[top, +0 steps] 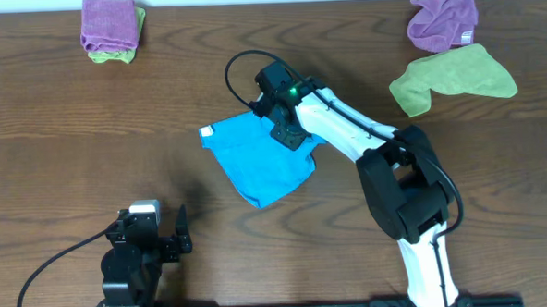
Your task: Fold the cloth
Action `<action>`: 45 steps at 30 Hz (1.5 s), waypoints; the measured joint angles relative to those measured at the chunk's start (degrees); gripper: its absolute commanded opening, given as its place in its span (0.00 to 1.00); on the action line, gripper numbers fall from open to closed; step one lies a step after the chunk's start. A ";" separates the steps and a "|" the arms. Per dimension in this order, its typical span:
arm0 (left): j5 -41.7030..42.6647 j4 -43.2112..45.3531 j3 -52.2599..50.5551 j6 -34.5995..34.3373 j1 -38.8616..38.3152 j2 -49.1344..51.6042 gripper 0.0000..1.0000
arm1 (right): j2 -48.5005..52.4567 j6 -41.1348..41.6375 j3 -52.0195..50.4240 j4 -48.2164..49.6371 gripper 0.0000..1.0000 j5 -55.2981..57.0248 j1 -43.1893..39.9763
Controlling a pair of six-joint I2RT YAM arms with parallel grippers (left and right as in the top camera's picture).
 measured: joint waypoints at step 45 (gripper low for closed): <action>0.00 0.00 0.00 0.00 0.00 0.00 0.95 | 0.28 7.13 9.81 5.49 0.75 -3.41 -2.03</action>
